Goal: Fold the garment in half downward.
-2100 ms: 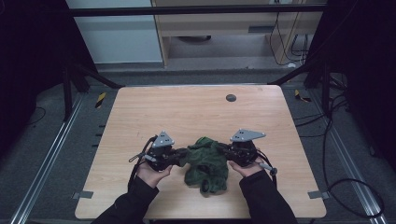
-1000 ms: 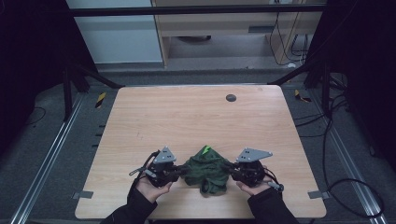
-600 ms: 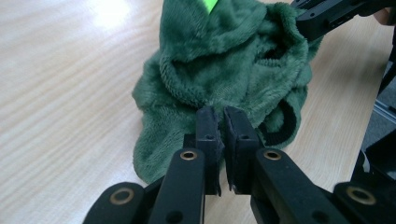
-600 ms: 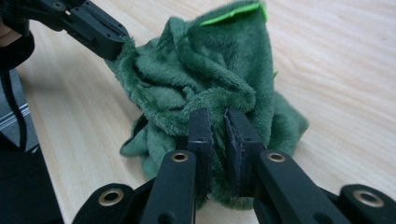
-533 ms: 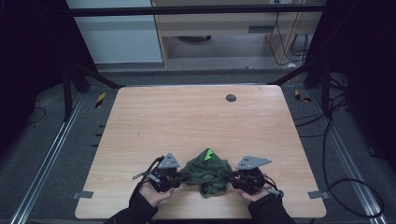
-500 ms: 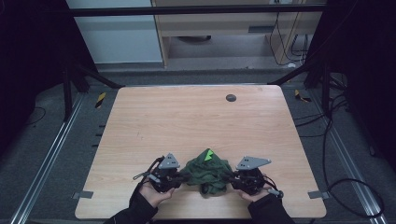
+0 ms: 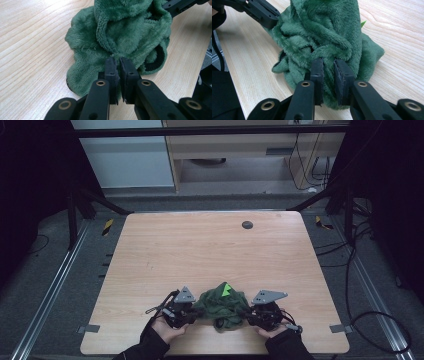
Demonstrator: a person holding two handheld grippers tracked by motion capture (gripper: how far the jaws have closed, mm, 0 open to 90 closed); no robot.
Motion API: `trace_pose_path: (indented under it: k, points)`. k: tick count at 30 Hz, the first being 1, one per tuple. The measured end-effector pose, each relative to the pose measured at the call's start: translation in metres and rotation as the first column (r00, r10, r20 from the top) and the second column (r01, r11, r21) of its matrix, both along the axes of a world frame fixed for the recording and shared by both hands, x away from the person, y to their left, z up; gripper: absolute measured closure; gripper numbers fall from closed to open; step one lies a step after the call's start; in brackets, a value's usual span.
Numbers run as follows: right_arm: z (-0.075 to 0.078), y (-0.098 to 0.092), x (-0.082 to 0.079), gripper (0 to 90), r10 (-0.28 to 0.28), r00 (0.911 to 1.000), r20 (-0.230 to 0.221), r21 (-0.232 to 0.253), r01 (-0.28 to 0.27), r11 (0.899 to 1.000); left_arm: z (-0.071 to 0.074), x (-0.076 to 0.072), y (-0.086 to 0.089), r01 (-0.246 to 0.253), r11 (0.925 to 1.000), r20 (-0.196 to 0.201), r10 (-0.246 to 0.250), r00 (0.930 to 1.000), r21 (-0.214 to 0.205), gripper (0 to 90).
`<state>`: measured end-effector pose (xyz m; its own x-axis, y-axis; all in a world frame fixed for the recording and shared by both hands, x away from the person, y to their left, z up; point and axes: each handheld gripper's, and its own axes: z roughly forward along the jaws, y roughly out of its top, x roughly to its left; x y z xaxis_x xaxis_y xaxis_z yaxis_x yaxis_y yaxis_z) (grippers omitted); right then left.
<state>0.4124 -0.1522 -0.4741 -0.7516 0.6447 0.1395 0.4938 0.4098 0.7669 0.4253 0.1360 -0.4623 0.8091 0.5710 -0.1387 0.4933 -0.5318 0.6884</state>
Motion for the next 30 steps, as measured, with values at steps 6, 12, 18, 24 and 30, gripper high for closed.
trace_pose_path:
  k: [6,12,18,24,30]
  points:
    - [0.005,-0.002,-0.001,74.0,-0.001,0.9999,0.013,0.023,0.0,1.0,0.007,0.001,0.004,-0.029,0.9992,0.017,0.03,0.9994,-0.026,75.8]
    - [0.014,-0.006,-0.002,69.8,-0.013,0.9995,0.027,0.052,0.012,0.999,0.019,0.004,0.01,-0.061,0.9967,0.046,0.064,0.9969,-0.054,67.5]
    - [0.025,-0.009,-0.002,66.8,-0.024,0.9982,0.055,0.072,0.02,0.997,0.035,0.013,0.014,-0.097,0.9923,0.079,0.103,0.9916,-0.077,60.9]
    - [0.04,-0.011,0.011,66.9,-0.058,0.9947,0.086,0.116,0.048,0.992,0.04,0.032,0.007,-0.094,0.9929,0.067,0.099,0.9929,-0.073,59.0]
    - [0.041,-0.005,0.033,67.4,-0.09,0.9934,0.071,0.128,0.08,0.988,0.037,0.047,-0.005,-0.099,0.993,0.054,0.103,0.9932,-0.065,59.3]
